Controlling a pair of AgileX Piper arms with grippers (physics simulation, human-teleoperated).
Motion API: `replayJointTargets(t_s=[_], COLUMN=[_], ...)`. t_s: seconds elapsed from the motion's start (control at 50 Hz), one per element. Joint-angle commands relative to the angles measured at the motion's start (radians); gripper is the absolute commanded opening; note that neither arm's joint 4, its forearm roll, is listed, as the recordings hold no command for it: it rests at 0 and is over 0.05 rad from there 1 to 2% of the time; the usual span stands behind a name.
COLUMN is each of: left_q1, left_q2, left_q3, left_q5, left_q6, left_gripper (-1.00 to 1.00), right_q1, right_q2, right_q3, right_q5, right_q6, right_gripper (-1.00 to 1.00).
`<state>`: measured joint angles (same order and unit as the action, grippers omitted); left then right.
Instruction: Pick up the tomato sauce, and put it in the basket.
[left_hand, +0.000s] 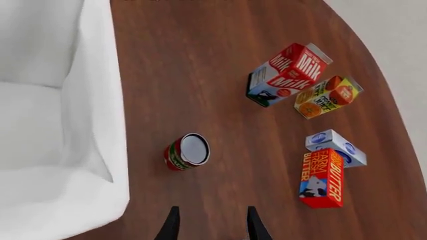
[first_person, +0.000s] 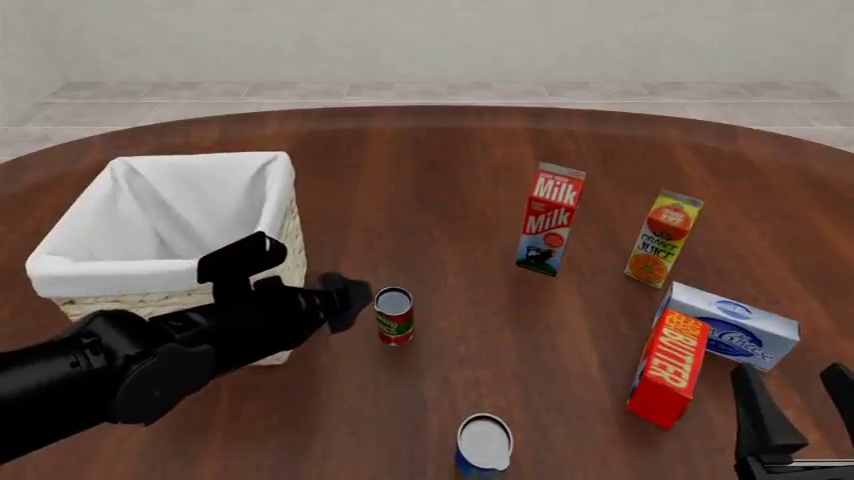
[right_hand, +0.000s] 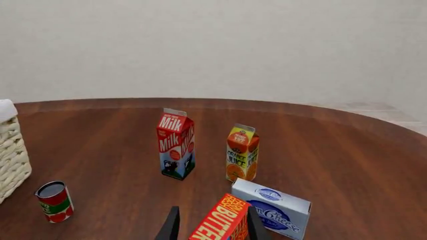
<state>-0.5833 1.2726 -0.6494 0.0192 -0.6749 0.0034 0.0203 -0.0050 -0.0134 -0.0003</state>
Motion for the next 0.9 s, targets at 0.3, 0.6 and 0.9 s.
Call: replayJointTargets(t_s=[0.3, 0.6, 0.9], left_q1=[0.018, 0.017, 0.015], left_q2=[0.148, 0.224, 0.266], left_q3=[-0.044, -0.068, -0.09], left_q5=[-0.069, -0.101, -0.114], left_q6=[0.029, 0.03, 0.031], left_gripper=[1.0, 1.0, 1.0], right_q1=[-0.003, -0.003, -0.003], right_q2=[-0.005, -0.005, 0.013], right_q3=[0.001, 0.001, 0.003], right_q5=[0.004, 0.004, -0.016], right_q6=[0.0, -0.001, 0.0], right_gripper=[1.0, 1.0, 1.0])
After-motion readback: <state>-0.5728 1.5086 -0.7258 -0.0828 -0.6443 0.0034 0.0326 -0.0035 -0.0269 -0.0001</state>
